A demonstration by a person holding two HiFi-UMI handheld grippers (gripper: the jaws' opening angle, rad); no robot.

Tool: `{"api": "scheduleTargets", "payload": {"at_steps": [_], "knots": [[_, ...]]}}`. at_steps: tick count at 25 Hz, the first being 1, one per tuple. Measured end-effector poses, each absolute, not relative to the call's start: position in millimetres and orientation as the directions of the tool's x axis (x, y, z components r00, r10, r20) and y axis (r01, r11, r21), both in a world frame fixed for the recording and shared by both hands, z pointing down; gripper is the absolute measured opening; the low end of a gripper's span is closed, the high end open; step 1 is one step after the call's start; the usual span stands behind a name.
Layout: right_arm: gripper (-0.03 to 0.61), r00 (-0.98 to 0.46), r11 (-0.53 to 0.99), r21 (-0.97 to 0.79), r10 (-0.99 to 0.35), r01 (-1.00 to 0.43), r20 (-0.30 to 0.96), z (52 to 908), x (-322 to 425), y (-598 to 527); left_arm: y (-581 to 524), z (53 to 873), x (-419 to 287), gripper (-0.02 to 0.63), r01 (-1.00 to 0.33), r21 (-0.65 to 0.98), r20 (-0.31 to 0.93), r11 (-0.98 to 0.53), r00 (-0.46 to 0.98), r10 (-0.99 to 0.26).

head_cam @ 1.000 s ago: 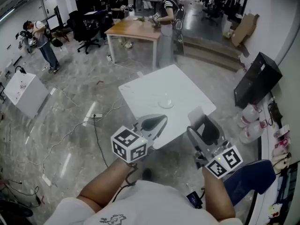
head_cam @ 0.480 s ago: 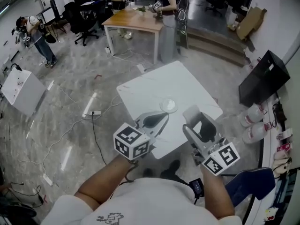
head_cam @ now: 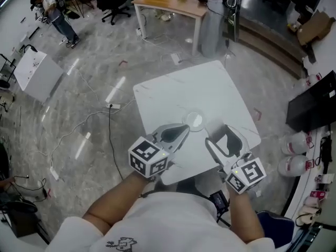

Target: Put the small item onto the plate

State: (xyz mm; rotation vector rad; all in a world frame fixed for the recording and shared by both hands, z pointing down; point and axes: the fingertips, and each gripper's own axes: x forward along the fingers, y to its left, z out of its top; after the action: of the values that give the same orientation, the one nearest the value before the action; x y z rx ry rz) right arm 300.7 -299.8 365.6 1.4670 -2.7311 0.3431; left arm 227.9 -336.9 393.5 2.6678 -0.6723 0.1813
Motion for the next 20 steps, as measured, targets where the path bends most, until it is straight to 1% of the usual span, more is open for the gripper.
{"api": "scheduleTargets", "payload": {"at_steps": [4,7,13,20], "knots": [[0.288,-0.619,0.583,-0.211,-0.757,-0.785,0.210,424,334,-350,-377,438,258,0.006,-0.550,0.354,0.265,-0.756,0.834,-0.483],[0.288,-0.652,0.610,-0.231,-0.703,-0.758,0.284,461,343,-378,-399,465,271,0.006,-0.589,0.365,0.304,-0.721,0.808,-0.505],[0.288,-0.670,0.625,-0.263,-0.611,-0.735,0.422,534,340,-426,-439,521,273,0.006,-0.636,0.368,0.374,-0.678,0.769,-0.519],[0.288,-0.644,0.614,-0.283,-0.510,-0.737,0.570,634,315,-467,-468,596,257,0.006,-0.649,0.425,0.431,-0.631,0.758,-0.489]]}}
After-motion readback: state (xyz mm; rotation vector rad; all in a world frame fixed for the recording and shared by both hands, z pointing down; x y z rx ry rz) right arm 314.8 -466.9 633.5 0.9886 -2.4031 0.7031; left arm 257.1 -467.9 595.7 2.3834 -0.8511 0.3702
